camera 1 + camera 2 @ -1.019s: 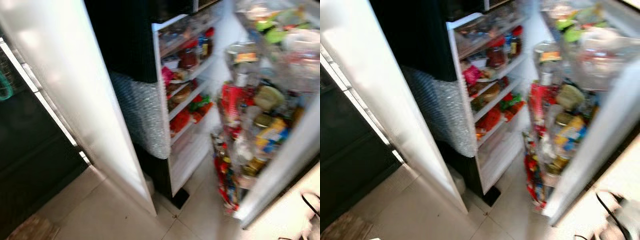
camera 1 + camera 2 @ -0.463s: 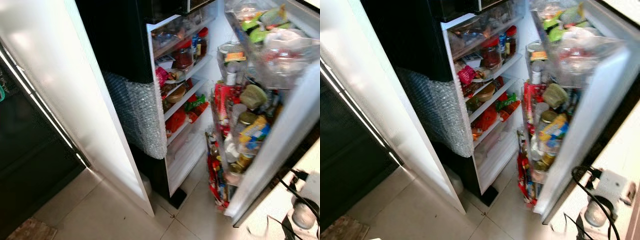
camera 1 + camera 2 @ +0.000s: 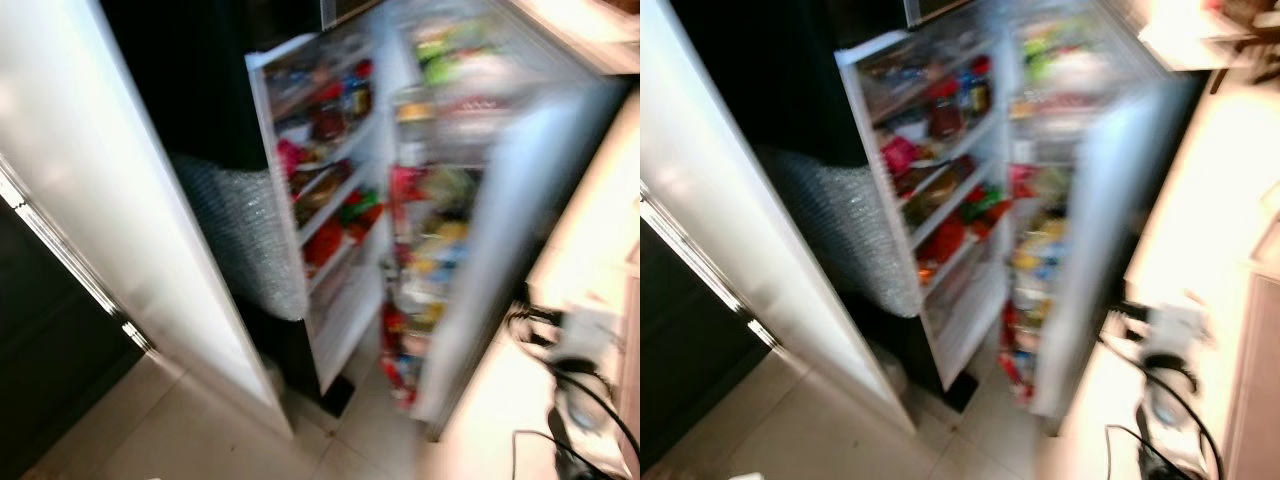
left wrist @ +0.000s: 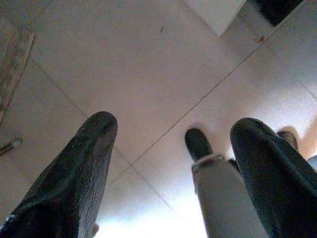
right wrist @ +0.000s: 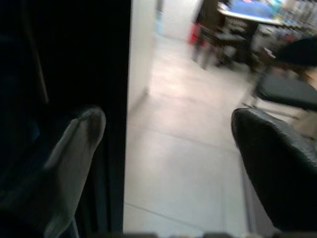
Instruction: Restocking fridge
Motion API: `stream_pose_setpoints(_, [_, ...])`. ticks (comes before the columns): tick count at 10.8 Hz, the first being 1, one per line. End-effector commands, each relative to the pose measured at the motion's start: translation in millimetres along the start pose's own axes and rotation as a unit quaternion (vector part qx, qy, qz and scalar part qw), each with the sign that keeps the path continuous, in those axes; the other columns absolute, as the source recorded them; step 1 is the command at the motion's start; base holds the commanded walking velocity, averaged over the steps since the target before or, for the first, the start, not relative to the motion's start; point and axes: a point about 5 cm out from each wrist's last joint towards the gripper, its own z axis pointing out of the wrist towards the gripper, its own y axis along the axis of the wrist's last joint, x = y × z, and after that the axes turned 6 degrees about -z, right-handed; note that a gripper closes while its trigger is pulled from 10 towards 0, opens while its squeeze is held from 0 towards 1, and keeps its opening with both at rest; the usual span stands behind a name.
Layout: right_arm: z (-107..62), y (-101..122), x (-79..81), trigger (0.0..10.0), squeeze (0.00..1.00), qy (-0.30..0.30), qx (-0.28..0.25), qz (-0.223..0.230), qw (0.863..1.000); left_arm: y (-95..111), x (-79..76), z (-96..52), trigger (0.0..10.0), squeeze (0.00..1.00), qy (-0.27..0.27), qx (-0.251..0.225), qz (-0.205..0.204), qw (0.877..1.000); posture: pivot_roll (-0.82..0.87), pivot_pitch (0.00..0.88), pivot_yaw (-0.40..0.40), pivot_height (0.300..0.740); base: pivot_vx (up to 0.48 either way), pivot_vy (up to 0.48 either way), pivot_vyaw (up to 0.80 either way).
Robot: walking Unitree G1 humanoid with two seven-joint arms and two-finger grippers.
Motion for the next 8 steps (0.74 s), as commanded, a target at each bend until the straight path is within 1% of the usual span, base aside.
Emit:
stream_pose_setpoints(1, [13.3, 40.7, 48.0, 10.0, 0.0, 0.131, -0.083, 0.004, 0.988, -6.1, 7.3, -3.0, 10.0, 0.0, 0.012, 0.007, -0.004, 1.0, -0.34, 0.0, 0.102, 0.74, 0.0, 0.0, 0.0])
stream_pose_setpoints(2, [11.7, 50.1, 65.3, 10.0, 0.0, 0.186, -0.097, 0.011, 0.978, -6.1, 6.8, -2.9, 10.0, 0.0, 0.012, 0.007, -0.006, 1.0, -0.34, 0.0, 0.1, 0.74, 0.0, 0.0, 0.0])
stream_pose_setpoints(4, [5.4, 55.8, 88.7, 10.0, 0.0, 0.282, -0.091, 0.018, 0.955, -6.0, 5.8, -2.5, 10.0, 0.0, 0.013, 0.007, -0.005, 1.0, -0.34, 0.0, 0.096, 0.74, 0.0, 0.0, 0.0])
stream_pose_setpoints(5, [0.3, 57.7, 100.1, 10.0, 0.0, 0.323, -0.086, 0.031, 0.942, -6.0, 5.7, -2.5, 10.0, 0.0, 0.013, 0.006, -0.007, 1.0, -0.33, 0.0, 0.092, 0.74, 0.0, 0.0, 0.0])
stream_pose_setpoints(6, [-2.6, 58.8, 105.6, 10.0, 0.0, 0.34, -0.083, 0.053, 0.935, -5.9, 5.6, -2.5, 10.0, 0.0, 0.012, 0.006, -0.007, 1.0, -0.33, 0.0, 0.092, 0.74, 0.0, 0.0, 0.0])
stream_pose_setpoints(7, [-3.2, 59.2, 106.4, 10.0, 0.0, 0.343, -0.081, 0.063, 0.934, -5.9, 5.4, -2.4, 10.0, 0.0, 0.012, 0.006, -0.007, 1.0, -0.33, 0.0, 0.092, 0.74, 0.0, 0.0, 0.0])
stream_pose_setpoints(8, [-3.7, 59.1, 106.6, 10.0, 0.0, 0.345, -0.079, 0.061, 0.933, -6.0, 5.3, -2.4, 10.0, 0.0, 0.012, 0.006, -0.008, 1.0, -0.33, 0.0, 0.091, 0.74, 0.0, 0.0, 0.0])
